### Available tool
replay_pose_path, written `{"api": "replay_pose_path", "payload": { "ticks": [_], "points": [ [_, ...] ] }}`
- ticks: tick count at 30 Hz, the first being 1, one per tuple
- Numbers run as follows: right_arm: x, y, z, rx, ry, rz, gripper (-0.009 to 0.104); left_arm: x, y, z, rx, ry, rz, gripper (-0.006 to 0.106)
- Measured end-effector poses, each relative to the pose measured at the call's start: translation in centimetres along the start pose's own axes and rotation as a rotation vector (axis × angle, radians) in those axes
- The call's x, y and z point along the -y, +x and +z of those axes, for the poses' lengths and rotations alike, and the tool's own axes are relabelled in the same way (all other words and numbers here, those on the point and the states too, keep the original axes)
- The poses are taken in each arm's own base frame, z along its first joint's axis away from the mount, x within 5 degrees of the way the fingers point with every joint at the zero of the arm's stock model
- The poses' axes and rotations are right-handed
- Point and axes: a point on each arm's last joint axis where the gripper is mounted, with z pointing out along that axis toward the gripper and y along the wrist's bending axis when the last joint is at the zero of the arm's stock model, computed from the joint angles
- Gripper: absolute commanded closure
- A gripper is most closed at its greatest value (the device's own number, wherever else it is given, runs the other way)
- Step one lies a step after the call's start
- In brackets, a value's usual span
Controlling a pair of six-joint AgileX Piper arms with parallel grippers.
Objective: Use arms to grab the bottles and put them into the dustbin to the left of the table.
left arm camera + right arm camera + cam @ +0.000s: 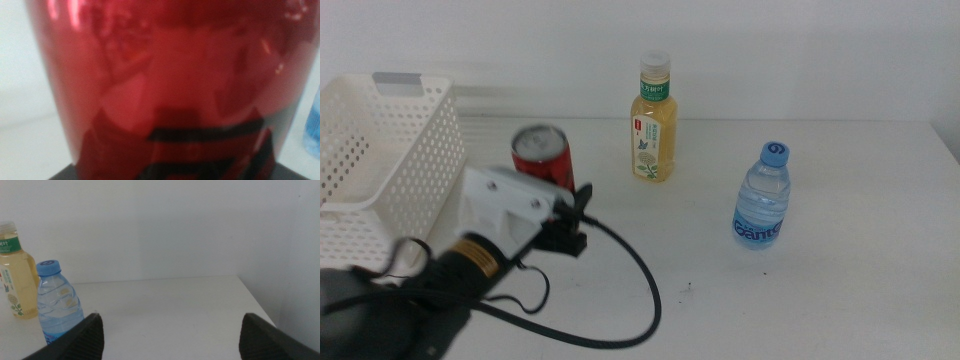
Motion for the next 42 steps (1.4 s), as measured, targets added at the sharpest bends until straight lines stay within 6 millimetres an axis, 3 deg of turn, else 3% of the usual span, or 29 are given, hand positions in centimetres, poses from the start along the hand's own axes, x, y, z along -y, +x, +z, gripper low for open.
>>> {"api": "replay_pose_path", "payload": {
  "ticks": [8, 11, 17, 22, 24, 29, 32, 42],
  "points": [
    [0.0, 0.0, 0.0, 0.002, 0.000, 0.000, 0.002, -0.3, -7.7, -2.2, -0.152, -0.042, 0.019, 0.080],
    [0.0, 0.0, 0.0, 0.002, 0.000, 0.000, 0.002, -1.7, -10.7, -2.6, -0.233, -0.104, 0.011, 0.080],
    [0.0, 0.0, 0.0, 0.004, 0.000, 0.000, 0.002, -7.5, -17.6, -2.8, -0.485, -0.277, -0.062, 0.080],
    [0.0, 0.0, 0.0, 0.004, 0.000, 0.000, 0.002, -13.9, -23.7, -2.7, -0.632, -0.274, -0.093, 0.080],
    [0.0, 0.0, 0.0, 0.004, 0.000, 0.000, 0.002, -15.9, -24.7, -2.6, -0.693, -0.254, -0.115, 0.080],
    [0.0, 0.0, 0.0, 0.004, 0.000, 0.000, 0.002, -20.8, -25.1, -1.0, -0.782, -0.253, -0.150, 0.080],
    [0.0, 0.0, 0.0, 0.004, 0.000, 0.000, 0.002, -23.2, -24.1, 0.6, -0.800, -0.268, -0.156, 0.080],
    [0.0, 0.0, 0.0, 0.004, 0.000, 0.000, 0.002, -27.9, -14.8, 4.9, -1.056, -0.277, -0.158, 0.080]
  ]
}}
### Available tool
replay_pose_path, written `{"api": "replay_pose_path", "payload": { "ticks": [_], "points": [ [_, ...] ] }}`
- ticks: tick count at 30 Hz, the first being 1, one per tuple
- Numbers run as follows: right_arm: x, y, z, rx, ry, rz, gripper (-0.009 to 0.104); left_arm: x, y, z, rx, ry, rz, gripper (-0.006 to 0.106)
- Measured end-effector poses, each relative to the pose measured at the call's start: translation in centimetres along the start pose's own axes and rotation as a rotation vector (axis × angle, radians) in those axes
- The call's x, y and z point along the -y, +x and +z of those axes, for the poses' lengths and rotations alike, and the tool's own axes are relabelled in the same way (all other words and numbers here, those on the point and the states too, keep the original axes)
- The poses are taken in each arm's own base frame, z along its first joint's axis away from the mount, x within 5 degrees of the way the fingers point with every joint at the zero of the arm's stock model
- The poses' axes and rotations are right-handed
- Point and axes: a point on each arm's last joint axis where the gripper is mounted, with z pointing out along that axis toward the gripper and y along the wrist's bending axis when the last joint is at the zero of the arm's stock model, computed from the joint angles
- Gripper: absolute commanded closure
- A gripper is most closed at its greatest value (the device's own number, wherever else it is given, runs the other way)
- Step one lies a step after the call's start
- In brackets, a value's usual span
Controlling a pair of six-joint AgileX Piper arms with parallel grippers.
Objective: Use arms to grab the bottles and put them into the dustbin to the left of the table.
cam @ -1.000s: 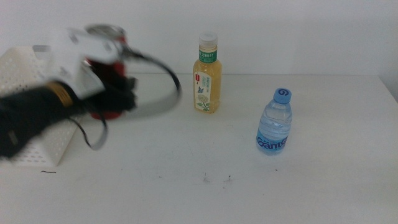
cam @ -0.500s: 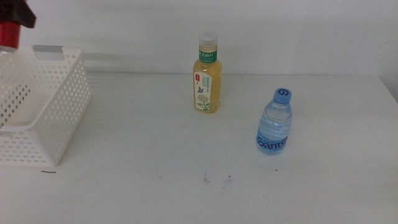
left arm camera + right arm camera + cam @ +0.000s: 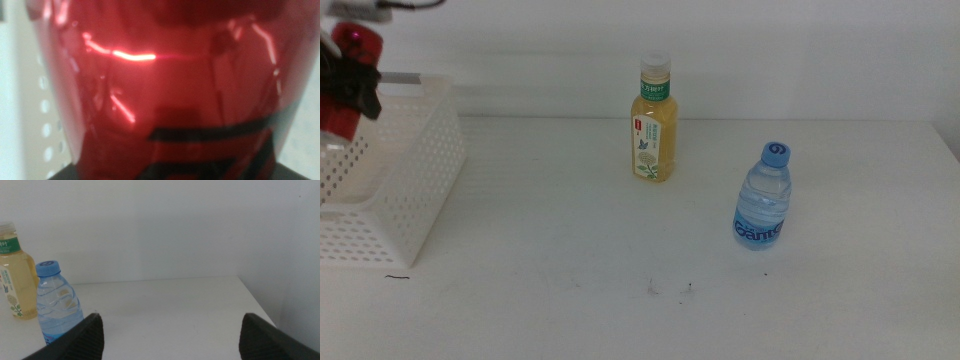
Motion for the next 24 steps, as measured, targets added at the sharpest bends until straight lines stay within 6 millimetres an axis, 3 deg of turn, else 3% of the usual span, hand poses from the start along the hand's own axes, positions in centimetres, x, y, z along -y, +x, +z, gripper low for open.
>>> {"api": "replay_pose_path", "payload": {
  "ticks": [8, 13, 17, 19, 21, 24],
  "points": [
    [0.0, 0.0, 0.0, 0.000, 0.000, 0.000, 0.002, -0.7, 0.6, 4.8, -0.102, 0.013, -0.002, 0.080],
    [0.0, 0.0, 0.0, 0.000, 0.000, 0.000, 0.002, -0.9, 0.9, 5.9, -0.130, 0.012, 0.000, 0.079],
    [0.0, 0.0, 0.0, 0.000, 0.000, 0.000, 0.002, -0.9, 0.9, 6.4, -0.137, 0.015, -0.001, 0.072],
    [0.0, 0.0, 0.0, 0.000, 0.000, 0.000, 0.002, -0.9, 1.0, 6.6, -0.141, 0.016, -0.001, 0.063],
    [0.0, 0.0, 0.0, 0.000, 0.000, 0.000, 0.002, -1.0, 1.0, 6.6, -0.142, 0.014, -0.007, 0.027],
    [0.0, 0.0, 0.0, 0.000, 0.000, 0.000, 0.002, -1.2, 0.8, 6.4, -0.135, -0.015, -0.032, 0.006]
  ]
}}
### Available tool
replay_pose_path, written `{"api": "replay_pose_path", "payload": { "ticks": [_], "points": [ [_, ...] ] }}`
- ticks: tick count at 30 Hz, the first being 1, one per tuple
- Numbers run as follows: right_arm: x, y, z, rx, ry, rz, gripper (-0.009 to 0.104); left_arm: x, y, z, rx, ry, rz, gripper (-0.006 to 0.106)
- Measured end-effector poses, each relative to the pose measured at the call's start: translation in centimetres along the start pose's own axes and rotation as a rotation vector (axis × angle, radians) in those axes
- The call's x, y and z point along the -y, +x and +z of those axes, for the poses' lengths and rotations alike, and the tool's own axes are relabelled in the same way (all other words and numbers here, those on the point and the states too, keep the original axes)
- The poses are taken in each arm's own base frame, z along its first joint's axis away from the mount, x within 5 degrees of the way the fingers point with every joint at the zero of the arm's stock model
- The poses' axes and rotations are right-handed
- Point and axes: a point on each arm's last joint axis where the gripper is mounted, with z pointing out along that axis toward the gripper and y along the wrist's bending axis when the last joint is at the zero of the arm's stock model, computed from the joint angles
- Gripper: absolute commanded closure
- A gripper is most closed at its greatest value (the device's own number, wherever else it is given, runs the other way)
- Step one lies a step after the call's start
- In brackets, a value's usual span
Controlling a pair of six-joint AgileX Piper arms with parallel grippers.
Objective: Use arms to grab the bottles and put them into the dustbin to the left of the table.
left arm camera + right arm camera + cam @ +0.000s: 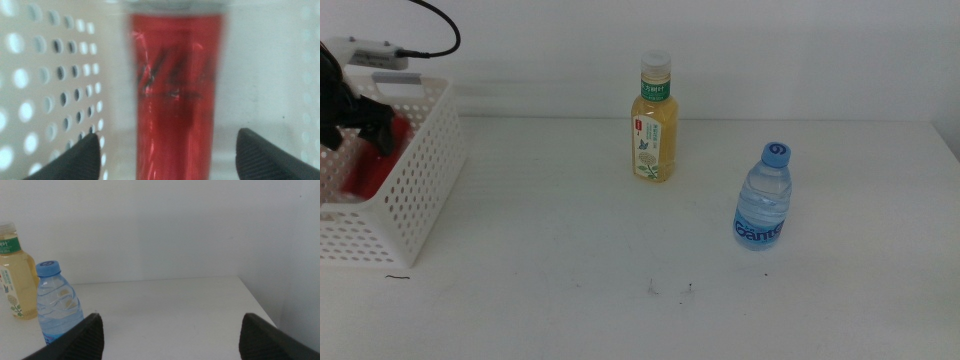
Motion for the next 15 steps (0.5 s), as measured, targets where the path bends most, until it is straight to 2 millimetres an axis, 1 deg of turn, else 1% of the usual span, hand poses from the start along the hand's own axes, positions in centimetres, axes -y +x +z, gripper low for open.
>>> {"api": "replay_pose_path", "payload": {
  "ticks": [2, 4, 6, 9, 11, 14, 15],
  "points": [
    [0.0, 0.0, 0.0, 0.000, 0.000, 0.000, 0.002, -0.1, 0.0, -0.4, 0.005, -0.016, -0.021, 0.007],
    [0.0, 0.0, 0.0, 0.000, 0.000, 0.000, 0.002, -0.1, 0.0, -1.4, 0.023, -0.026, -0.045, 0.007],
    [0.0, 0.0, 0.0, 0.000, 0.000, 0.000, 0.002, 0.0, 0.0, -3.0, 0.055, -0.038, -0.071, 0.007],
    [0.0, 0.0, 0.0, 0.000, 0.000, 0.000, 0.002, 0.8, -0.1, -6.1, 0.118, -0.053, -0.105, 0.007],
    [0.0, 0.0, 0.0, 0.000, 0.000, 0.000, 0.002, 2.1, -0.1, -8.6, 0.169, -0.060, -0.111, 0.007],
    [0.0, 0.0, 0.0, 0.000, 0.000, 0.000, 0.002, 5.0, 0.9, -11.2, 0.202, -0.014, -0.094, 0.007],
    [0.0, 0.0, 0.0, 0.000, 0.000, 0.000, 0.002, 6.0, 1.3, -11.7, 0.206, 0.011, -0.089, 0.007]
  ]
}}
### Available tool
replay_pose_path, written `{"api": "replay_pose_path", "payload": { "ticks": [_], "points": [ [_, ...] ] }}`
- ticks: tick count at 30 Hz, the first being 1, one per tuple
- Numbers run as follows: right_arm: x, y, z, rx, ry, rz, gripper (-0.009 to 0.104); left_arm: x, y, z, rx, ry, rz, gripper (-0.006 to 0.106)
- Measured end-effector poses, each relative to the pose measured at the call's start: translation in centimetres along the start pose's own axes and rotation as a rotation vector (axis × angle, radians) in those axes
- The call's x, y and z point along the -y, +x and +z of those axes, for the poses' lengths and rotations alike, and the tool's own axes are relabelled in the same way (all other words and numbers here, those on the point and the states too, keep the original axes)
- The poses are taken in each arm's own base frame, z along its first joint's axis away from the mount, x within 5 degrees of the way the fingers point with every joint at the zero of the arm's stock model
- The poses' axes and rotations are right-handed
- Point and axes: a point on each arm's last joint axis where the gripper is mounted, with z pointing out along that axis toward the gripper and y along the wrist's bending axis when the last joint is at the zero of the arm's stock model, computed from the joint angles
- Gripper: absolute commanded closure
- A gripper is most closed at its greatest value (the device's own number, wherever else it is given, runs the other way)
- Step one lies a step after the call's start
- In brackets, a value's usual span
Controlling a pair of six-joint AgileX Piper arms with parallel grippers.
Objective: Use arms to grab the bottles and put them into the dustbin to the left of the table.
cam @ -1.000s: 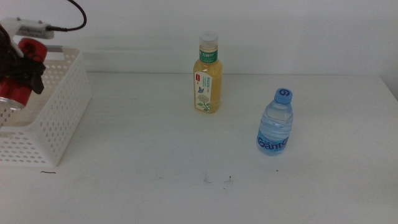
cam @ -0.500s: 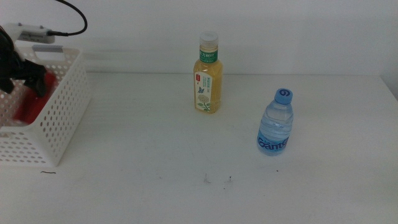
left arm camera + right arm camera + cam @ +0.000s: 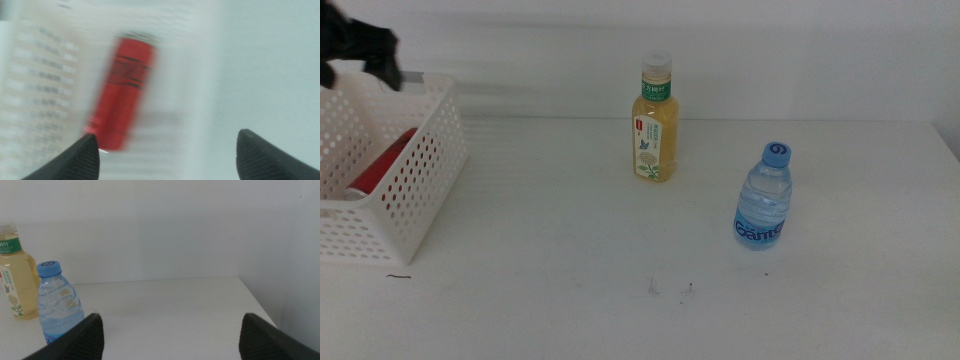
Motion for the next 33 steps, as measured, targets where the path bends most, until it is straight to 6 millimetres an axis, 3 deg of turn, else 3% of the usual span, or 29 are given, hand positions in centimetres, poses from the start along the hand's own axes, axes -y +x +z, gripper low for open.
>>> {"api": "replay_pose_path", "payload": {
  "ticks": [2, 3, 10, 17, 20, 26, 33],
  "points": [
    [0.0, 0.0, 0.0, 0.000, 0.000, 0.000, 0.002, 2.3, 1.2, -1.4, 0.000, 0.062, 0.014, 0.007],
    [0.0, 0.0, 0.0, 0.000, 0.000, 0.000, 0.002, 4.6, 2.9, -2.2, -0.004, 0.122, 0.023, 0.007],
    [0.0, 0.0, 0.0, 0.000, 0.000, 0.000, 0.002, 12.4, 9.0, -3.7, 0.204, 0.211, 0.147, 0.007],
    [0.0, 0.0, 0.0, 0.000, 0.000, 0.000, 0.002, 18.0, 15.0, -3.7, 0.457, 0.302, 0.277, 0.007],
    [0.0, 0.0, 0.0, 0.000, 0.000, 0.000, 0.002, 19.6, 17.0, -3.5, 0.517, 0.344, 0.322, 0.007],
    [0.0, 0.0, 0.0, 0.000, 0.000, 0.000, 0.002, 21.4, 18.0, -4.2, 0.580, 0.393, 0.389, 0.007],
    [0.0, 0.0, 0.0, 0.000, 0.000, 0.000, 0.002, 20.6, 19.0, -5.7, 0.707, 0.386, 0.414, 0.007]
  ]
}}
